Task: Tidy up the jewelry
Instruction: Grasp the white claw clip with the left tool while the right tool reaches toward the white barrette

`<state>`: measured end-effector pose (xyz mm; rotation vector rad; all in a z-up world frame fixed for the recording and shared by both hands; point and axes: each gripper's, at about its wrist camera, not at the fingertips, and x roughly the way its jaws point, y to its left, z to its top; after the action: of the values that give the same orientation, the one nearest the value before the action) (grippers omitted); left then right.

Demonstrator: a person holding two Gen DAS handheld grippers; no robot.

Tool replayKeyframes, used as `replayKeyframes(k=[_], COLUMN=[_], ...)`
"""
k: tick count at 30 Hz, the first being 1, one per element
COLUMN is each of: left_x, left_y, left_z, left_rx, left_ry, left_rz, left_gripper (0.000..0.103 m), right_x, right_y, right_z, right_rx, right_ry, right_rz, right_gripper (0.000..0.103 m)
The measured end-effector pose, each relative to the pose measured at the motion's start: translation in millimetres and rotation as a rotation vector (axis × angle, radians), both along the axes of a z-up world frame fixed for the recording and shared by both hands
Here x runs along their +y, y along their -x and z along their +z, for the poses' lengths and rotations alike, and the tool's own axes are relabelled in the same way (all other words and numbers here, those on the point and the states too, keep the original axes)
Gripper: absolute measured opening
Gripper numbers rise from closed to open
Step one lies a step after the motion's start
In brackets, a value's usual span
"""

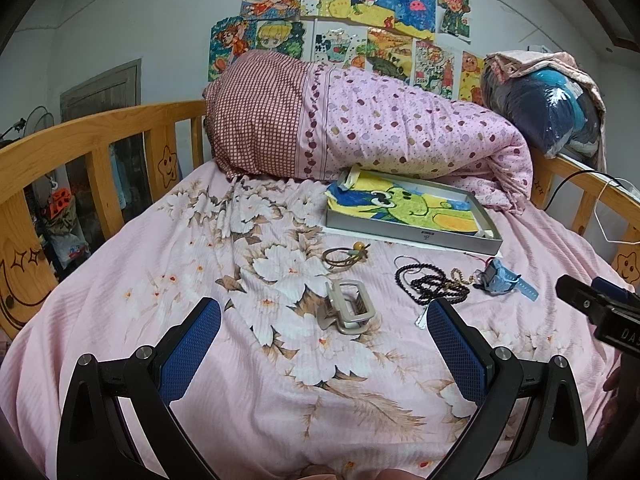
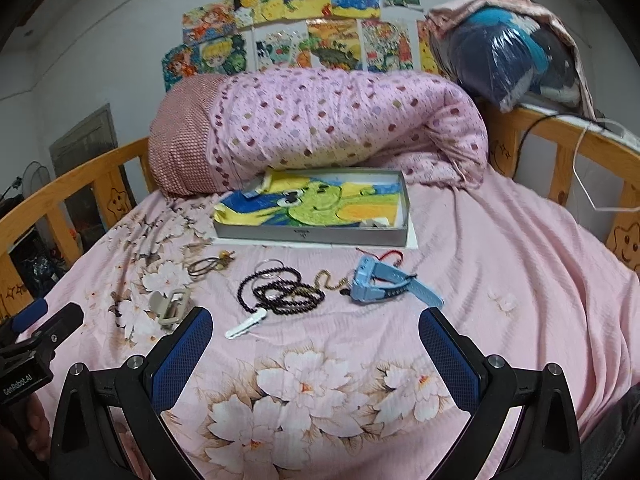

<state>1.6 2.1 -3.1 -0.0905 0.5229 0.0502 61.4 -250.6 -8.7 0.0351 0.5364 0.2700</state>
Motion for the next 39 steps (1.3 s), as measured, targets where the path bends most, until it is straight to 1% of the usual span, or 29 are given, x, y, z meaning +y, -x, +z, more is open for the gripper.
replayKeyframes(k=[5,8,10,12,16,18,21,23,26,28,29,31,32,34,36,39], left_x=[3.7,9.4,13.7,18.7,27.8,32.2,38.7,40.1,39.1,36.9,36.0,35.5,35.9,35.8,35.2,33.5], left_y=[-19.4,-34.4,-48.0,-59.4,-74.0,-81.2,-90.7,-97.0,-107.2,-113.5,-117.1,-123.0,-125.4,-129.2,-131.9,-136.5], left_z=[-6.9,-9.3,-15.2,-22.1,-31.8,-36.8,-41.6,-44.4,-48.3,-51.4,-53.4,-57.0,-58.1,-59.2,-61.1,-64.7], left_rx=[0.042,0.091,0.15,0.199,0.261,0.287,0.313,0.321,0.34,0.358,0.369,0.385,0.391,0.4,0.411,0.434], left_ry=[-0.002,0.031,0.063,0.09,0.101,0.129,0.176,0.194,0.206,0.205,0.206,0.21,0.214,0.205,0.19,0.17], left_rz=[-0.009,-0.04,-0.065,-0.086,-0.106,-0.125,-0.151,-0.166,-0.196,-0.208,-0.212,-0.21,-0.211,-0.205,-0.202,-0.196], left_gripper=[0.101,0.101,0.101,0.101,0.101,0.101,0.1,0.099,0.091,0.073,0.069,0.057,0.055,0.048,0.042,0.035], right_x=[-5.3,-4.6,-2.5,1.2,16.5,27.2,42.6,49.6,60.2,68.1,72.5,77.8,80.3,86.5,93.0,97.5], right_y=[-13.6,-27.5,-39.8,-51.9,-75.2,-80.9,-87.9,-93.1,-98.9,-104.3,-107.1,-114.2,-117.3,-123.4,-127.5,-129.1], right_z=[-0.8,-1.2,-2.4,-6.1,-21.5,-32.8,-48.8,-57.4,-66.2,-71.3,-74.4,-79.8,-82.0,-86.7,-92.1,-98.8], right_rx=[0.047,0.064,0.088,0.122,0.205,0.247,0.286,0.307,0.316,0.317,0.321,0.332,0.338,0.348,0.359,0.36], right_ry=[-0.001,0.003,0.005,0.0,0.027,0.048,0.106,0.128,0.147,0.162,0.166,0.161,0.152,0.145,0.149,0.157], right_rz=[0.013,0.059,0.1,0.165,0.305,0.388,0.469,0.506,0.556,0.582,0.593,0.602,0.606,0.615,0.618,0.607], right_gripper=[0.103,0.103,0.103,0.103,0.103,0.103,0.103,0.103,0.102,0.096,0.092,0.088,0.085,0.081,0.073,0.067])
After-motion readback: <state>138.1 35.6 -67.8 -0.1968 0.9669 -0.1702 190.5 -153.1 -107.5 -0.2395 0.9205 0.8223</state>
